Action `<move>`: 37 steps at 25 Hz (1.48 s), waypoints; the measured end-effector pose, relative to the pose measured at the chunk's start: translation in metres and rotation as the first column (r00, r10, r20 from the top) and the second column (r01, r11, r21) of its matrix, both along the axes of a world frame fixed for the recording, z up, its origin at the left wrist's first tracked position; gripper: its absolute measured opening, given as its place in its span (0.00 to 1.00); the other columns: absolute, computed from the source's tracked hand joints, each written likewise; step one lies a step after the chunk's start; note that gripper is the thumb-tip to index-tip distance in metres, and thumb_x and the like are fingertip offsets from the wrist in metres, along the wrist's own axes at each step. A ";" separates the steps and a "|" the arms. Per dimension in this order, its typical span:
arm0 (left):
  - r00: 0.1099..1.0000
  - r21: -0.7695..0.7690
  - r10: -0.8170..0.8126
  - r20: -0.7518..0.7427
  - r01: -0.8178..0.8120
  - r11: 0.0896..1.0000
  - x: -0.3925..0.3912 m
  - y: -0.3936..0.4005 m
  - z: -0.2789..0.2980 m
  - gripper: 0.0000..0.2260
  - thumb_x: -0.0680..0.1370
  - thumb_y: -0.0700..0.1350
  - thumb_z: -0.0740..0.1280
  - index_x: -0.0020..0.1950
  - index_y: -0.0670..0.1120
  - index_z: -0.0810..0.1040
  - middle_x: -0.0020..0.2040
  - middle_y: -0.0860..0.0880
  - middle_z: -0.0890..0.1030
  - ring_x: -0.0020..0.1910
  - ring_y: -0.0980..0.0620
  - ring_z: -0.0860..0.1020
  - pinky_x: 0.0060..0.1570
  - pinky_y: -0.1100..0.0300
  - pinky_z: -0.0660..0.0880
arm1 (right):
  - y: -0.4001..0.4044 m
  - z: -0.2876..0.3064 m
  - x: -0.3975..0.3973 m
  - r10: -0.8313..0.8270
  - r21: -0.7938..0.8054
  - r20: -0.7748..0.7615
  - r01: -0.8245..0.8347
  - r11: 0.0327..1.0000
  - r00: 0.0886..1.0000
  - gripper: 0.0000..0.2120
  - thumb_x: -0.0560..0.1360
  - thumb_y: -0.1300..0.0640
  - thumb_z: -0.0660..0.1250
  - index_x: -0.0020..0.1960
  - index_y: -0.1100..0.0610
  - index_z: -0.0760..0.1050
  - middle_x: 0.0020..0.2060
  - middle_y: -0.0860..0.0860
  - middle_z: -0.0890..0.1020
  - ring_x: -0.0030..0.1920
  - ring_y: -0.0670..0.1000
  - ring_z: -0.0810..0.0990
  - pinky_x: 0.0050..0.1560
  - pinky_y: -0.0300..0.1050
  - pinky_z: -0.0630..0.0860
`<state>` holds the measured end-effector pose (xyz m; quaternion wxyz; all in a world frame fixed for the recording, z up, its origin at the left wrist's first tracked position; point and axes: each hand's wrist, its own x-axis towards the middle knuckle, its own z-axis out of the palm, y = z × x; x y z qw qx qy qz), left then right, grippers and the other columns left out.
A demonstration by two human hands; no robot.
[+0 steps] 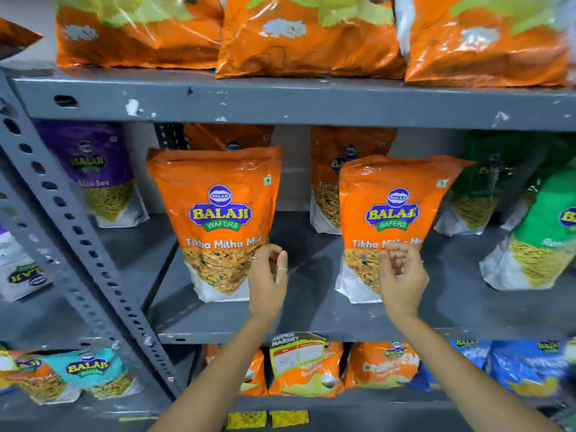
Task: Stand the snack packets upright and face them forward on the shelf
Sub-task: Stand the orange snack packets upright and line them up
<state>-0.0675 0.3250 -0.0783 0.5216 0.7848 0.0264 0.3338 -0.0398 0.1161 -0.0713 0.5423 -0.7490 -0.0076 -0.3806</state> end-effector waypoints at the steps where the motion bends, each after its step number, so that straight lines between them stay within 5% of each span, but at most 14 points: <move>1: 0.997 -0.035 -0.046 -0.067 0.044 0.998 0.006 -0.008 -0.004 0.06 0.78 0.43 0.63 0.50 0.42 0.74 0.42 0.45 0.78 0.42 0.47 0.76 0.42 0.54 0.73 | -0.010 -0.002 0.002 -0.003 0.000 -0.027 0.003 1.000 1.000 0.08 0.71 0.64 0.68 0.49 0.59 0.72 0.38 0.54 0.77 0.36 0.55 0.76 0.42 0.52 0.75; 6: 0.826 -0.192 -0.338 -0.451 0.280 0.941 0.019 -0.059 -0.018 0.17 0.78 0.50 0.61 0.66 0.47 0.69 0.56 0.51 0.75 0.55 0.52 0.74 0.52 0.63 0.69 | -0.053 -0.020 0.020 0.094 0.014 -0.239 -0.094 0.995 0.967 0.22 0.70 0.58 0.72 0.58 0.63 0.66 0.54 0.59 0.72 0.48 0.54 0.74 0.49 0.50 0.73; 9: 0.707 -0.388 -0.537 -0.460 0.383 0.838 0.019 -0.088 -0.022 0.19 0.79 0.51 0.58 0.70 0.51 0.66 0.65 0.53 0.73 0.64 0.54 0.71 0.61 0.62 0.66 | -0.067 -0.030 0.023 0.361 0.182 -0.369 -0.314 0.932 0.856 0.19 0.72 0.52 0.69 0.59 0.55 0.68 0.54 0.52 0.76 0.54 0.50 0.77 0.50 0.42 0.74; 12: 0.701 -0.277 -0.465 -0.541 0.374 0.885 0.021 -0.100 -0.029 0.19 0.80 0.54 0.55 0.70 0.52 0.64 0.69 0.51 0.72 0.70 0.51 0.65 0.75 0.50 0.48 | -0.069 -0.043 0.024 0.445 0.243 -0.473 -0.373 0.895 0.760 0.20 0.73 0.50 0.67 0.59 0.57 0.66 0.53 0.50 0.77 0.57 0.53 0.76 0.50 0.42 0.72; 15: 0.731 -0.150 -0.313 -0.607 0.281 0.948 0.026 -0.104 -0.032 0.18 0.81 0.51 0.53 0.71 0.50 0.63 0.70 0.48 0.71 0.73 0.47 0.60 0.74 0.43 0.38 | -0.063 -0.044 0.027 0.416 0.222 -0.498 -0.352 0.909 0.761 0.22 0.72 0.48 0.68 0.58 0.58 0.65 0.52 0.50 0.76 0.56 0.54 0.77 0.49 0.45 0.71; 21: 0.828 -0.374 -0.308 -0.469 0.130 0.918 0.032 -0.092 -0.041 0.12 0.80 0.42 0.57 0.63 0.49 0.71 0.63 0.48 0.76 0.68 0.45 0.67 0.73 0.42 0.56 | -0.052 -0.044 0.028 0.413 0.092 -0.540 -0.436 0.895 0.734 0.26 0.67 0.49 0.74 0.57 0.55 0.65 0.53 0.49 0.77 0.52 0.50 0.77 0.44 0.43 0.74; 25: 0.886 -0.475 -0.289 -0.363 0.090 0.875 0.026 -0.092 -0.037 0.11 0.79 0.38 0.58 0.56 0.51 0.74 0.56 0.48 0.79 0.58 0.49 0.75 0.59 0.57 0.72 | -0.052 -0.045 0.030 0.456 0.094 -0.570 -0.497 0.863 0.684 0.28 0.65 0.49 0.75 0.58 0.52 0.64 0.56 0.49 0.77 0.56 0.50 0.77 0.52 0.49 0.78; 32: 0.887 -0.603 -0.423 -0.185 0.238 0.762 0.040 -0.082 0.013 0.11 0.72 0.39 0.71 0.53 0.48 0.77 0.50 0.48 0.83 0.50 0.50 0.81 0.47 0.57 0.78 | -0.053 -0.044 0.039 0.479 0.174 -0.648 -0.497 0.850 0.592 0.42 0.59 0.52 0.80 0.66 0.49 0.61 0.64 0.51 0.73 0.64 0.53 0.72 0.62 0.57 0.74; 37: 0.909 -0.497 -0.371 -0.192 0.236 0.835 0.069 -0.062 0.100 0.08 0.72 0.42 0.71 0.50 0.49 0.78 0.48 0.50 0.82 0.43 0.55 0.81 0.48 0.55 0.79 | -0.054 -0.045 0.038 0.501 0.222 -0.637 -0.483 0.847 0.586 0.41 0.60 0.54 0.79 0.67 0.49 0.62 0.64 0.52 0.75 0.64 0.54 0.73 0.63 0.59 0.74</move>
